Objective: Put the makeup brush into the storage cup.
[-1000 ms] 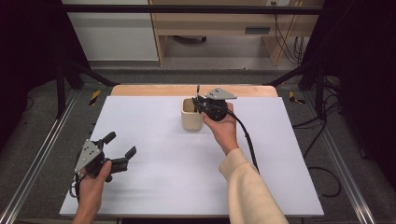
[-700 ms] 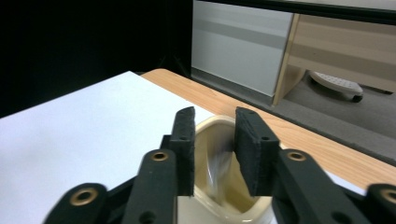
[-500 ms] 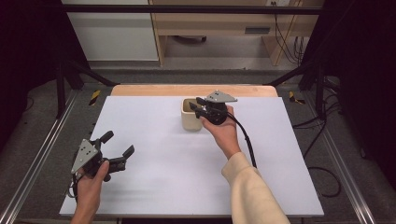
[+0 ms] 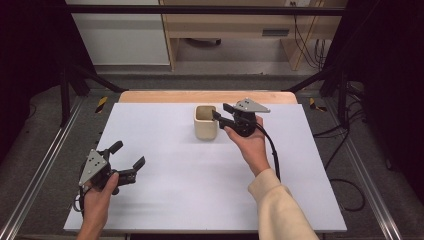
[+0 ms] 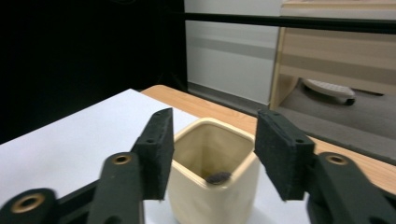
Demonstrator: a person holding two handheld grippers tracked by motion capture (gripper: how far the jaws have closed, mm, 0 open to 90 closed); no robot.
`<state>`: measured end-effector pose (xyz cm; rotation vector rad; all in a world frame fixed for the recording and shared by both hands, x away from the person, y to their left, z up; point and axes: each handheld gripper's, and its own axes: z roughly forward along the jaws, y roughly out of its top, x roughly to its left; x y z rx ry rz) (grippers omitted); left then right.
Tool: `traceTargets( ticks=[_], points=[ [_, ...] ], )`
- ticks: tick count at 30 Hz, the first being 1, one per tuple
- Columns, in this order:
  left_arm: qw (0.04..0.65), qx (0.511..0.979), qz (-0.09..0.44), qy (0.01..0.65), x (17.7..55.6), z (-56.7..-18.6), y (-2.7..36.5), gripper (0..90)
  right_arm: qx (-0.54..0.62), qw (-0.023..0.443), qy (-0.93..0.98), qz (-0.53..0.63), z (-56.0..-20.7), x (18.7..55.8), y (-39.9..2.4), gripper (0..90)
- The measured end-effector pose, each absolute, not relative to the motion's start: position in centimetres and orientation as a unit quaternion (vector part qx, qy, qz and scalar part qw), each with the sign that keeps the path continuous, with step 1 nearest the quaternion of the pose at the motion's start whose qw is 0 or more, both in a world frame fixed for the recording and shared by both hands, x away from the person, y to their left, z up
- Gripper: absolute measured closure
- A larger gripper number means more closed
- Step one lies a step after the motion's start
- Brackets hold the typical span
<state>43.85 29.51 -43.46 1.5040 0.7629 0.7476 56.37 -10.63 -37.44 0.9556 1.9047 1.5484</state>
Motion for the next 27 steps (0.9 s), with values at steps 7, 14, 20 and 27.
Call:
traceTargets(
  ticks=[7,14,20,27],
  points=[
    [0.602,0.654,0.322,0.326,43.9,-43.6,29.3,2.1,0.357,0.256,0.696,0.567,-37.4,55.7,-11.7,31.3],
    [0.602,0.654,0.322,0.327,43.9,-43.6,29.3,1.2,0.362,0.245,0.71,0.552,-37.2,55.1,-12.2,9.6],
    [0.601,0.654,0.321,0.328,43.9,-43.6,29.3,1.1,0.36,0.259,0.691,0.571,-37.4,54.0,-12.7,6.6],
    [0.602,0.653,0.323,0.327,43.8,-43.4,29.4,1.1,0.351,0.266,0.691,0.574,-37.2,53.2,-13.2,6.9]
  ],
)
